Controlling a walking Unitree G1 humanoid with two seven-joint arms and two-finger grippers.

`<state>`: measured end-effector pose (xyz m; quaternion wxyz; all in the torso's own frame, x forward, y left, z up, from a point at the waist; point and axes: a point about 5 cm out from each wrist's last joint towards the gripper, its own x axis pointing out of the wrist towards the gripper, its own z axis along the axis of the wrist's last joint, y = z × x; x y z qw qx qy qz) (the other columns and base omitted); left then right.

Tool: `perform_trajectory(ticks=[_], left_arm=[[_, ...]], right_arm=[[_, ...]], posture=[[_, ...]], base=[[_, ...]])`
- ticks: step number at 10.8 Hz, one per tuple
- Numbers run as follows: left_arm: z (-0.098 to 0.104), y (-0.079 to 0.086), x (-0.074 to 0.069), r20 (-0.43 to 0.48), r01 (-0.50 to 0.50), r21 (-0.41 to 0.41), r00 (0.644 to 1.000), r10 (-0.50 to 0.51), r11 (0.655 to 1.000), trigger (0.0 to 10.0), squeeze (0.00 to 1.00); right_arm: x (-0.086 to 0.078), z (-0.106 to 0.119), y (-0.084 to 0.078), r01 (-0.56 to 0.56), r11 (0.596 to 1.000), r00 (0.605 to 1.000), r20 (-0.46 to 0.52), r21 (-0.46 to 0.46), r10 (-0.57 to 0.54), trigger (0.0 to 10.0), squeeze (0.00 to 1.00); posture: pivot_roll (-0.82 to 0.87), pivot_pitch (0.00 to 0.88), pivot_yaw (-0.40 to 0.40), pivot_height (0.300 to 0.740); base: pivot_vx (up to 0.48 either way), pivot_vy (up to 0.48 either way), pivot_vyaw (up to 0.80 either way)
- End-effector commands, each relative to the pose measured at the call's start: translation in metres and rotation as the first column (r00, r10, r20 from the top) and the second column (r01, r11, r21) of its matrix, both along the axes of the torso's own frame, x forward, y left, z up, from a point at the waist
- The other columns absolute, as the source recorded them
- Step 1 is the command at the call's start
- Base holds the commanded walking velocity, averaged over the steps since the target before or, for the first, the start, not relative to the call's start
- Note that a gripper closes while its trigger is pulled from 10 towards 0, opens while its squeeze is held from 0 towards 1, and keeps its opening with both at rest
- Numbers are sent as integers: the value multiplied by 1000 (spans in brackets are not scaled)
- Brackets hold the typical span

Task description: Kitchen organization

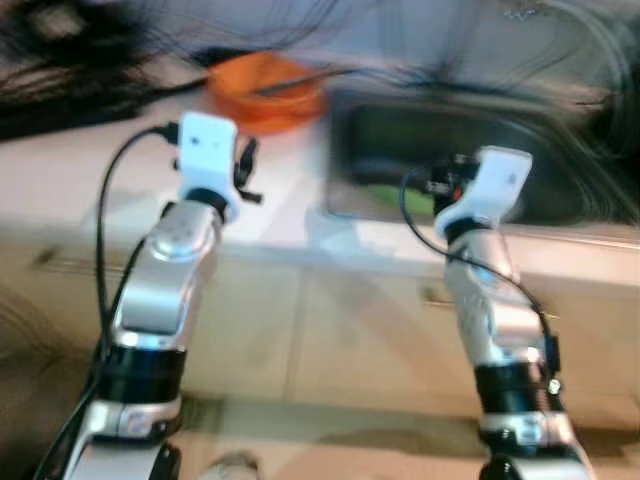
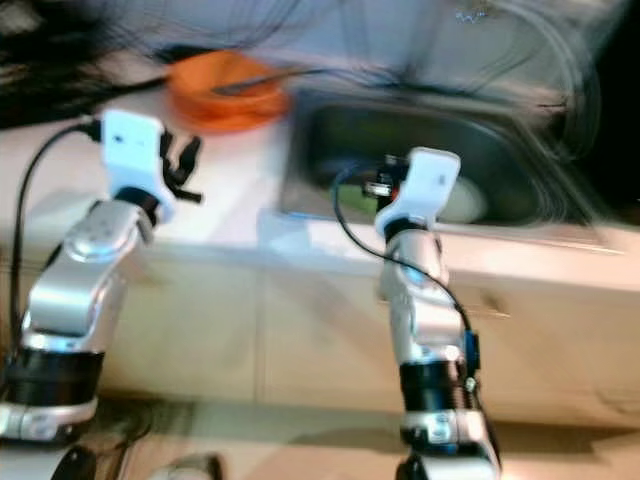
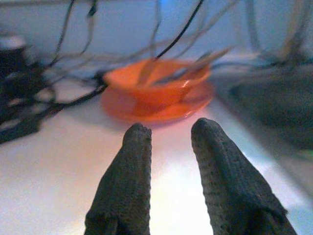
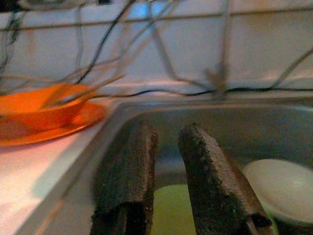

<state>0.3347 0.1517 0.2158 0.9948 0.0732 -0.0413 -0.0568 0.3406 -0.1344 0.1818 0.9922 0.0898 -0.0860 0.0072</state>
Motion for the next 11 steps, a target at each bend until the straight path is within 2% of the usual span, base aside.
perform_trajectory(ticks=[1, 2, 7, 8, 11], left_arm=[[5, -2, 1, 10, 9, 8, 1000, -9, 1000, 10000, 0], [5, -2, 1, 11, 9, 10, 1000, -9, 1000, 10000, 0], [4, -2, 2, 9, 16, 15, 1000, -17, 1000, 10000, 0], [6, -5, 2, 25, 43, 5, 999, -43, 999, 10000, 0], [4, -5, 2, 14, 41, 14, 999, -41, 999, 10000, 0]], right_arm=[[0, 4, 1, -9, 1000, 1000, 12, -7, 9, 10000, 0], [0, 4, 1, -6, 1000, 1000, 14, 3, 6, 10000, 0], [1, 1, 0, 3, 1000, 1000, -5, 14, -3, 10000, 0], [1, 0, 0, 3, 1000, 1000, -8, 18, -3, 10000, 0], [1, 0, 0, 5, 1000, 1000, -8, 27, -4, 10000, 0]], posture=[[0, 78, -99, 740], [0, 78, -99, 740], [3, 78, -100, 740], [3, 78, -100, 740], [3, 77, -99, 740]], base=[[296, 0, 450], [296, 0, 456], [288, 0, 0], [0, 0, 0], [91, 0, 0]])
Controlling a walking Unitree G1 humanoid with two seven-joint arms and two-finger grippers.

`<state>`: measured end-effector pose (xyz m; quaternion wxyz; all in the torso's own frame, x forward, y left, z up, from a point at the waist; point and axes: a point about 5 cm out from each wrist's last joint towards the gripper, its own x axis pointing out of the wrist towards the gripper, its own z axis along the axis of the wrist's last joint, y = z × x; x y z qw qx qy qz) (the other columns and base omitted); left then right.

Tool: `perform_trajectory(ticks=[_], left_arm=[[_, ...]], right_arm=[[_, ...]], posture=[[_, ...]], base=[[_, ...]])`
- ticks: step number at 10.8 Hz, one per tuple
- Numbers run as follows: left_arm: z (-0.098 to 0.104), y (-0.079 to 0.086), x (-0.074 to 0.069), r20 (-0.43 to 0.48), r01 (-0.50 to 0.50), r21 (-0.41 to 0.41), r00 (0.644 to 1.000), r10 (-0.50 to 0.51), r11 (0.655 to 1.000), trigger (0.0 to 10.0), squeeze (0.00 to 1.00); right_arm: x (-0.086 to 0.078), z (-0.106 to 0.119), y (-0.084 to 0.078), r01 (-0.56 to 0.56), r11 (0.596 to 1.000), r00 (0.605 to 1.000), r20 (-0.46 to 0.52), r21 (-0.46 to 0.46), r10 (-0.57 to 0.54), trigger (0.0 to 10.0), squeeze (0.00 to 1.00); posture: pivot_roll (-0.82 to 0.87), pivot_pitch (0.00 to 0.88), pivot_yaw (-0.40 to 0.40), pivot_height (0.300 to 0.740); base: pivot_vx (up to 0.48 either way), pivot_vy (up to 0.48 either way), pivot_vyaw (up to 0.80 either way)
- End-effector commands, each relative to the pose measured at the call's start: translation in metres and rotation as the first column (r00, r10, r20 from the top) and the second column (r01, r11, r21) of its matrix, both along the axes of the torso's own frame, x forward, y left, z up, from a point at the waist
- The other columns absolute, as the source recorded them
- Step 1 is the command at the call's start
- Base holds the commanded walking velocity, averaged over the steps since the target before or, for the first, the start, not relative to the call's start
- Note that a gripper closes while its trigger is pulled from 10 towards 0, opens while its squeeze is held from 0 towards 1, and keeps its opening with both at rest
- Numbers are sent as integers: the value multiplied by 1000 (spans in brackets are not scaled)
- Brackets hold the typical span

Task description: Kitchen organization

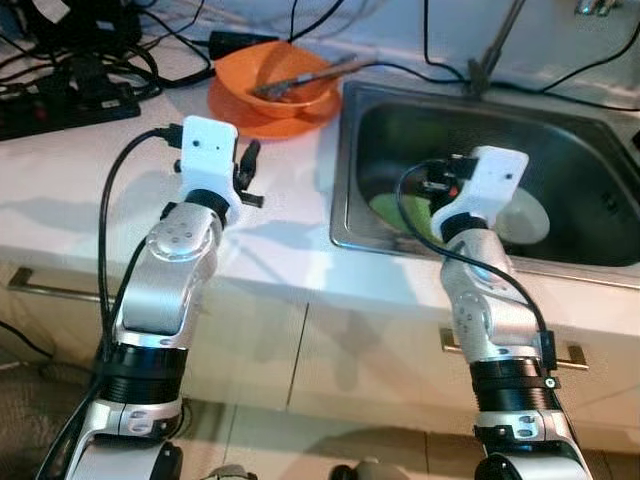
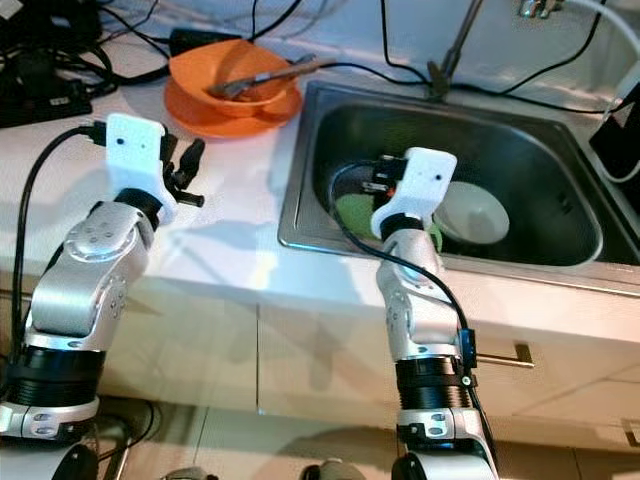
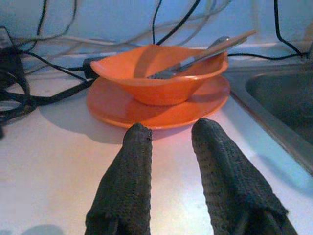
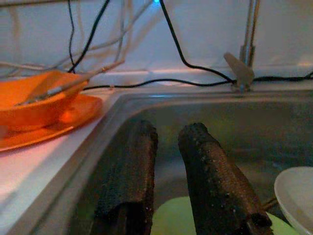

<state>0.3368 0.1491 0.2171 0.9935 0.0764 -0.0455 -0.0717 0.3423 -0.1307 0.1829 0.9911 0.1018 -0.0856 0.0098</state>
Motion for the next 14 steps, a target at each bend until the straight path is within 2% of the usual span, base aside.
perform_trajectory(ticks=[1, 9, 11, 14], left_arm=[[3, -1, 0, 8, 8, 9, 1000, -9, 1000, 10000, 0], [3, -2, 0, 10, 16, 12, 1000, -16, 1000, 10000, 0], [5, -3, -1, 21, 25, 0, 999, -25, 1000, 10000, 0], [3, -8, -1, -12, 77, 5, 997, -77, 997, 10000, 0]], right_arm=[[0, 0, -3, 8, 1000, 1000, -2, 14, -8, 10000, 0], [0, 0, 0, -8, 1000, 1000, 1, 12, 8, 10000, 0], [0, 0, 0, -10, 1000, 1000, 0, 13, 10, 10000, 0], [0, -1, 2, -13, 1000, 1000, -4, 16, 13, 10000, 0]], posture=[[3, 76, -100, 740], [5, 74, -100, 740], [8, 72, -101, 740], [10, 69, -99, 740]], base=[[285, 0, 0], [277, 0, -55], [0, 0, 0], [0, 0, 0]])
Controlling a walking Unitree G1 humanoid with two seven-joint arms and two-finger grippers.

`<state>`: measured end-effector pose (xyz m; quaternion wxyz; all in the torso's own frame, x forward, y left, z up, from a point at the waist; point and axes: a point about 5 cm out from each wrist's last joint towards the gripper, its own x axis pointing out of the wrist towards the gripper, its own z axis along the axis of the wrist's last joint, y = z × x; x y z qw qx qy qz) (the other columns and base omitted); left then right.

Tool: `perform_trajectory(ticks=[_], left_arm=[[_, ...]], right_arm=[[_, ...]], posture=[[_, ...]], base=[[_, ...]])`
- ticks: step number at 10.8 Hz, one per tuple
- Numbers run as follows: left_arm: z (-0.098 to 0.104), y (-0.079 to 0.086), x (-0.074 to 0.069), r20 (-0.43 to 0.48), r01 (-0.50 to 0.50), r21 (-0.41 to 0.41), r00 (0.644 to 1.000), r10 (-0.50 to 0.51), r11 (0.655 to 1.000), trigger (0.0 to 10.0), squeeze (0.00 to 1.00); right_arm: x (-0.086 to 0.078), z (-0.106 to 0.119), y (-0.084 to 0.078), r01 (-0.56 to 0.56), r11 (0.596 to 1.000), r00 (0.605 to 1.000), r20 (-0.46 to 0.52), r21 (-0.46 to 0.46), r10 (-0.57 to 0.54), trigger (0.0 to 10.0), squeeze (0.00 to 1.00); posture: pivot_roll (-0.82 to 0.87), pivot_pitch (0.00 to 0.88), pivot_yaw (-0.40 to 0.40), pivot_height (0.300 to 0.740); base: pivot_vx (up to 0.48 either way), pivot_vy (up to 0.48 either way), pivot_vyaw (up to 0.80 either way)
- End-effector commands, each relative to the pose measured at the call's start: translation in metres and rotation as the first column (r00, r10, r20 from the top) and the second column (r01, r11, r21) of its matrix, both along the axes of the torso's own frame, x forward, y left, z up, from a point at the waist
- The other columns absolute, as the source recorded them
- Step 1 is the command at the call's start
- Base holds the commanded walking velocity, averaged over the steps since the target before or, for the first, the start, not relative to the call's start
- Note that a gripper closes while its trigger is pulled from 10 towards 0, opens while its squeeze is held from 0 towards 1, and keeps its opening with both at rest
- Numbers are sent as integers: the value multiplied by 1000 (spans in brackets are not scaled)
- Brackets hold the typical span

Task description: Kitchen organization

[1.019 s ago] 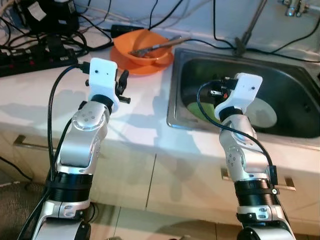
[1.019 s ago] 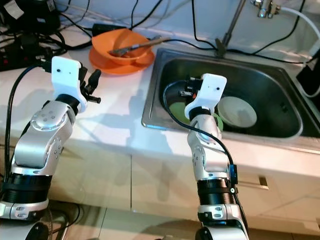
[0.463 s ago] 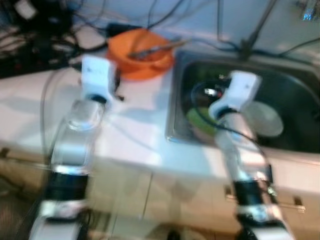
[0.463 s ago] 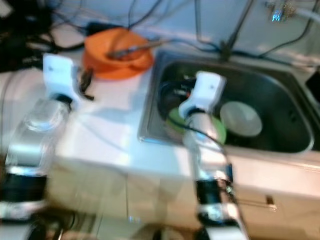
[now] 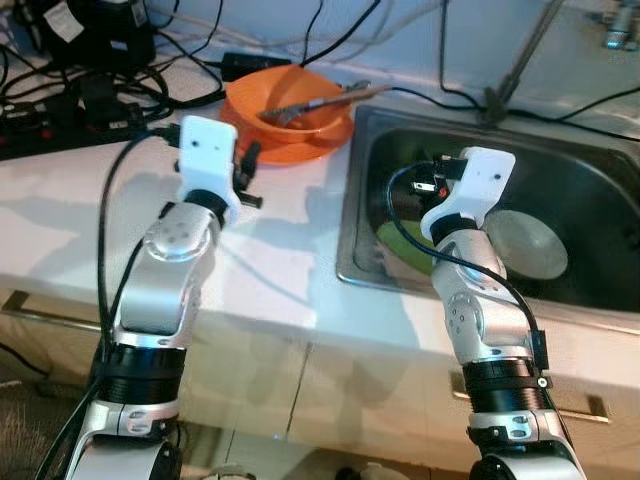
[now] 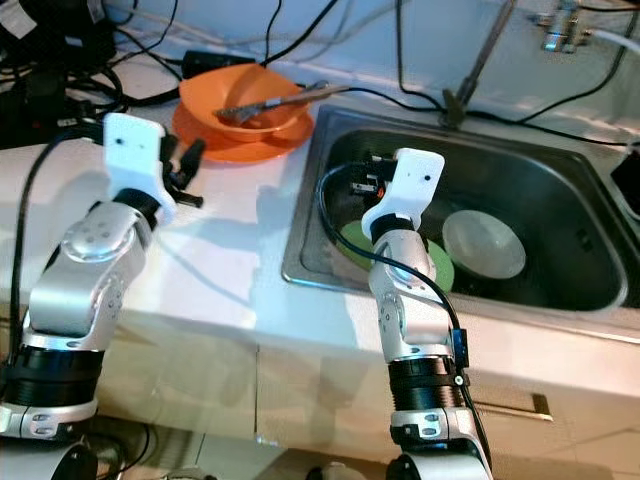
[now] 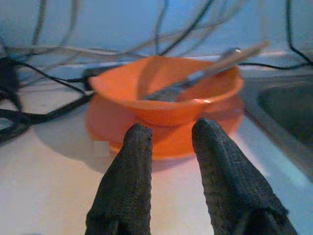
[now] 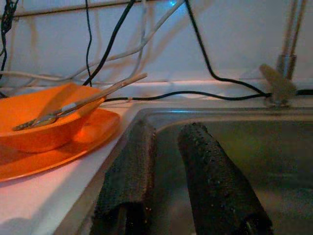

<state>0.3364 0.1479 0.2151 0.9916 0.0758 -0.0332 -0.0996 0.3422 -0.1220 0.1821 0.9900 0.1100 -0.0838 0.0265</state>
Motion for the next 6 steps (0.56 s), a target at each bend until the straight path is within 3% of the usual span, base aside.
perform_trajectory(ticks=[1, 6], left_arm=[[3, -8, 3, -27, 63, 14, 998, -62, 998, 10000, 0], [0, -2, 46, -222, 84, 59, 973, -69, 995, 10000, 0]], right_arm=[[1, -2, -7, 21, 1000, 1000, -8, 3, -21, 10000, 0], [-3, -3, -10, 44, 999, 999, -13, 5, -44, 10000, 0]], posture=[[14, 74, -100, 740], [-9, 91, -70, 740]], base=[[0, 0, 0], [0, 0, 0]])
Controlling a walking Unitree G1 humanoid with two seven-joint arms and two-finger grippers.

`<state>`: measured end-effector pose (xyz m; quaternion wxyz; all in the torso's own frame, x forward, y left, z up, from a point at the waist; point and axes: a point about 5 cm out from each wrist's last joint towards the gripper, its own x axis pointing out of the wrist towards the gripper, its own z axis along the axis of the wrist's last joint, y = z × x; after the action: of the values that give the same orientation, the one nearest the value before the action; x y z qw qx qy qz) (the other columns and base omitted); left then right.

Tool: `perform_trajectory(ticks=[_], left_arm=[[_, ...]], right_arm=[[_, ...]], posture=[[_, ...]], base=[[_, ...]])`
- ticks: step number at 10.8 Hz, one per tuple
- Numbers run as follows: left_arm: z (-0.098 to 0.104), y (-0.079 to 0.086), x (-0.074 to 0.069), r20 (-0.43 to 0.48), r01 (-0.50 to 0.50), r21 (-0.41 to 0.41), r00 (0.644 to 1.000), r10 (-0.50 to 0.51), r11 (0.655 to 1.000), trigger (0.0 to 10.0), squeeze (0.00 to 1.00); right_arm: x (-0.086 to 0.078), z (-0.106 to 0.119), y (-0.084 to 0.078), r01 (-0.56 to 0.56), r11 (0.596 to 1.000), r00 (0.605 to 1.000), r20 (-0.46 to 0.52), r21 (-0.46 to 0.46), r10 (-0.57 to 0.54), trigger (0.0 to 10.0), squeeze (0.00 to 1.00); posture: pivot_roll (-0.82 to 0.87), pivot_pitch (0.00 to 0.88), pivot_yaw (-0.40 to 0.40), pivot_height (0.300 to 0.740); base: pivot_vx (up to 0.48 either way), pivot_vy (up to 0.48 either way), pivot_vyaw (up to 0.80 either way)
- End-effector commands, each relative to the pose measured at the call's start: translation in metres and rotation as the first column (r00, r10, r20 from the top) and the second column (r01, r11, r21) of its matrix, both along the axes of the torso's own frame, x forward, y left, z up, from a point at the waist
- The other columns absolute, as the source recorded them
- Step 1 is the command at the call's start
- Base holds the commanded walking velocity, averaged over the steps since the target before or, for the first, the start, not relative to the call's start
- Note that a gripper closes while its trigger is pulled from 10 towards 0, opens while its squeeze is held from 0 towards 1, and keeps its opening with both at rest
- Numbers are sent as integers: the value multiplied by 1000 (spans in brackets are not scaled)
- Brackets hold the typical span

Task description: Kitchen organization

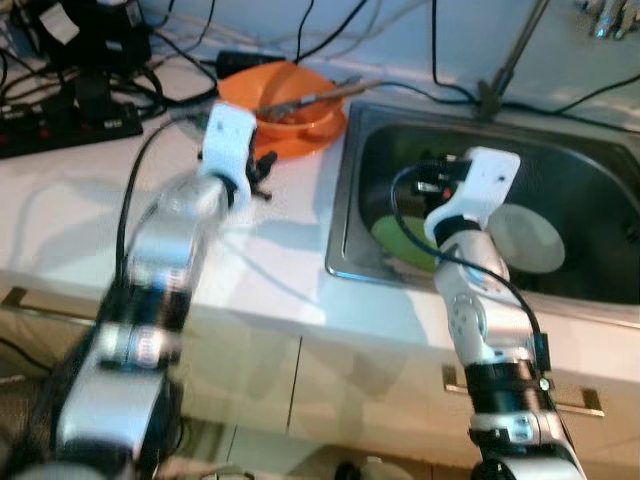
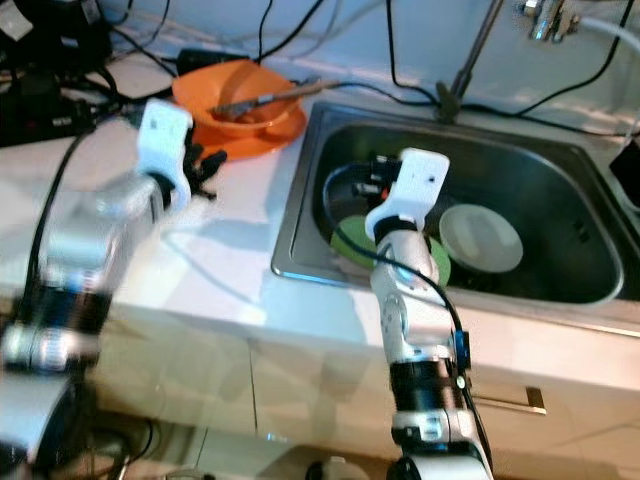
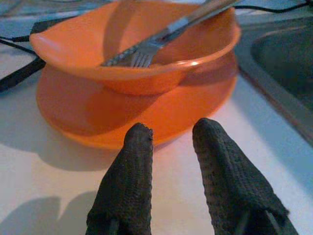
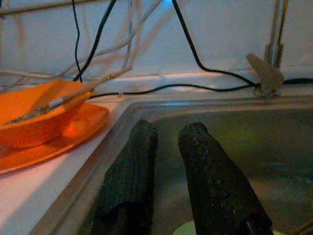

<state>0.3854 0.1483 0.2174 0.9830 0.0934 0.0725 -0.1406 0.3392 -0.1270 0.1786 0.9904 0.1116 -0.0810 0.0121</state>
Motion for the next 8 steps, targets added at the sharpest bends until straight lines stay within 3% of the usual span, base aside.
perform_trajectory(ticks=[1, 3, 8], left_arm=[[2, -1, 5, -1, 10, 14, 1000, -10, 1000, 10000, 0], [12, 1, 19, 19, 0, 6, 1000, 0, 1000, 10000, 0], [23, -4, 35, 23, -2, 4, 1000, 2, 1000, 10000, 0]], right_arm=[[-3, 0, -5, 23, 1000, 1000, -4, 4, -23, 10000, 0], [-10, -3, -6, 34, 999, 999, -15, 5, -34, 10000, 0], [-39, -12, -9, 84, 996, 994, -64, 17, -83, 10000, 0]], posture=[[-13, 99, -66, 740], [-31, 127, -53, 740], [-88, 211, -1, 740]], base=[[0, 0, 0], [0, 0, 0], [0, 0, 0]])
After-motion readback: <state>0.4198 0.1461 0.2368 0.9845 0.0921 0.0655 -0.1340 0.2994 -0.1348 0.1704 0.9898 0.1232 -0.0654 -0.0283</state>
